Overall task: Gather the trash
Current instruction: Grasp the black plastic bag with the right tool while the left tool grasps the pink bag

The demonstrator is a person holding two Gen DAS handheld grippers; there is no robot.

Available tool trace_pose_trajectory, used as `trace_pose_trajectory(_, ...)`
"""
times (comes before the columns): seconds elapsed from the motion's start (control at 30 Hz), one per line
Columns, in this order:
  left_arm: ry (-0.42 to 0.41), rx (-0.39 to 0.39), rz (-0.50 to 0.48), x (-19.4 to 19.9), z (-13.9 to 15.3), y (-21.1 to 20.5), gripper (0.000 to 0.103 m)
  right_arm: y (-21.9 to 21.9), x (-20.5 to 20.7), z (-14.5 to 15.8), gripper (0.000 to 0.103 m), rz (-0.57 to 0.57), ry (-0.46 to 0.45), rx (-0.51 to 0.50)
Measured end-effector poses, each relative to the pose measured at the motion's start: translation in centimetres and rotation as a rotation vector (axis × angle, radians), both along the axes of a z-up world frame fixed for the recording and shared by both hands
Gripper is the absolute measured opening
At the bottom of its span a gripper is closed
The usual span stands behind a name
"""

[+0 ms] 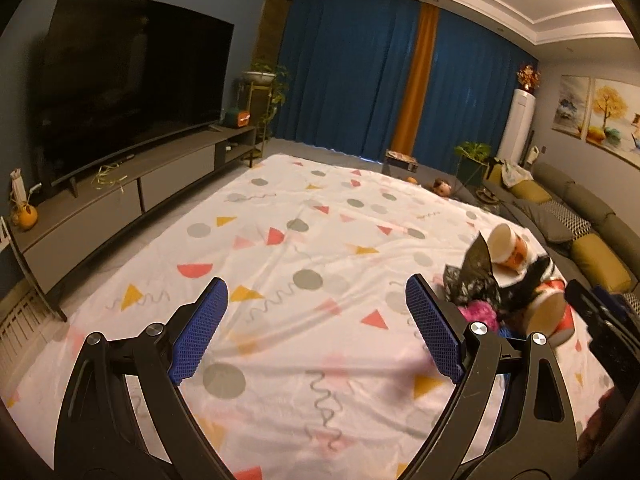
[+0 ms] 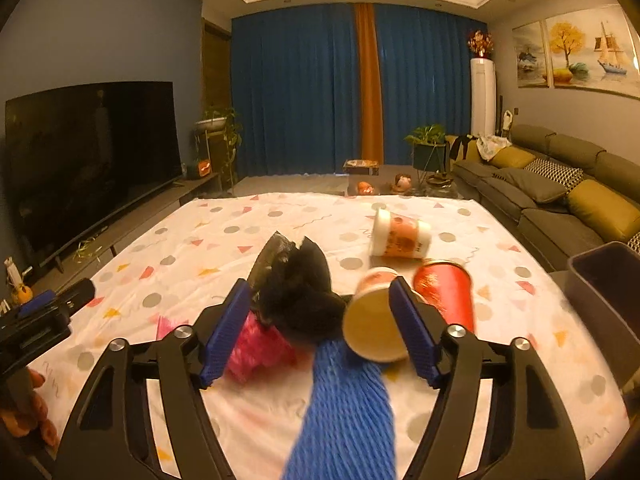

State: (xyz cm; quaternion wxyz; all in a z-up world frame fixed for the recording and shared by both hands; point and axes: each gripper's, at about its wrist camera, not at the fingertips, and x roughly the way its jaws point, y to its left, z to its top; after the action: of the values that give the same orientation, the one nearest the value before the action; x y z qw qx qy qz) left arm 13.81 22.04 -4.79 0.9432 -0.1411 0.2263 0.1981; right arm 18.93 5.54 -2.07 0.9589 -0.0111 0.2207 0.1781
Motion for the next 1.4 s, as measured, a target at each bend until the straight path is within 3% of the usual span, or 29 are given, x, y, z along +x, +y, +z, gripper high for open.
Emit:
trace_pose_trajectory(0.17,-0.012,-0.008,0.017,1.0,0.3,1.1,0.089,1.9,3.3,-1.2,0.055,0.017,0.052,-0.009)
trace_pose_trajectory(0.23,-0.016,-0.012,0.012,1.3,0.2,1.3,0.089,2.4,4.1,-1.8,0.042,0.023,0.072,-0.026)
trace_pose_trajectory(0.3,-0.023,-0.018,-0.003,1.4,0.0,1.3,0.089,2.9,4.8,-2.4,0.022,0.028,0.086,-0.042)
trace_pose_trajectory(0.4,-0.033,-0.021,-0.034,1.6,-0.2,0.9,0.089,3.0,4.9,-2.6,0.009,0.032,0.082,-0.044)
trace_pose_trajectory(0.57,-0.05,-0.026,-0.112,1.8,-0.1,-0.4,0.089,2.1,4.1,-1.5,0.007,0.027,0.036,-0.008)
trace_pose_trajectory(0.73,-0.06,-0.031,-0.21,2.1,-0.1,-2.2,0.089,0.0,2.1,1.3,0.007,0.001,-0.068,0.046)
trace_pose_trajectory(0.93,-0.031,-0.022,-0.318,3.6,-0.7,-5.1,0.089,-3.5,-0.8,3.6,0.007,-0.043,-0.139,0.088)
trace_pose_trajectory(1.3,0.078,-0.01,-0.439,7.8,-2.9,-9.2,0.089,-8.8,-4.1,4.1,0.007,-0.111,-0.15,0.118)
trace_pose_trajectory(1.4,0.119,-0.017,-0.459,8.8,-3.7,-9.7,0.084,-9.6,-4.1,4.0,0.007,-0.121,-0.14,0.122)
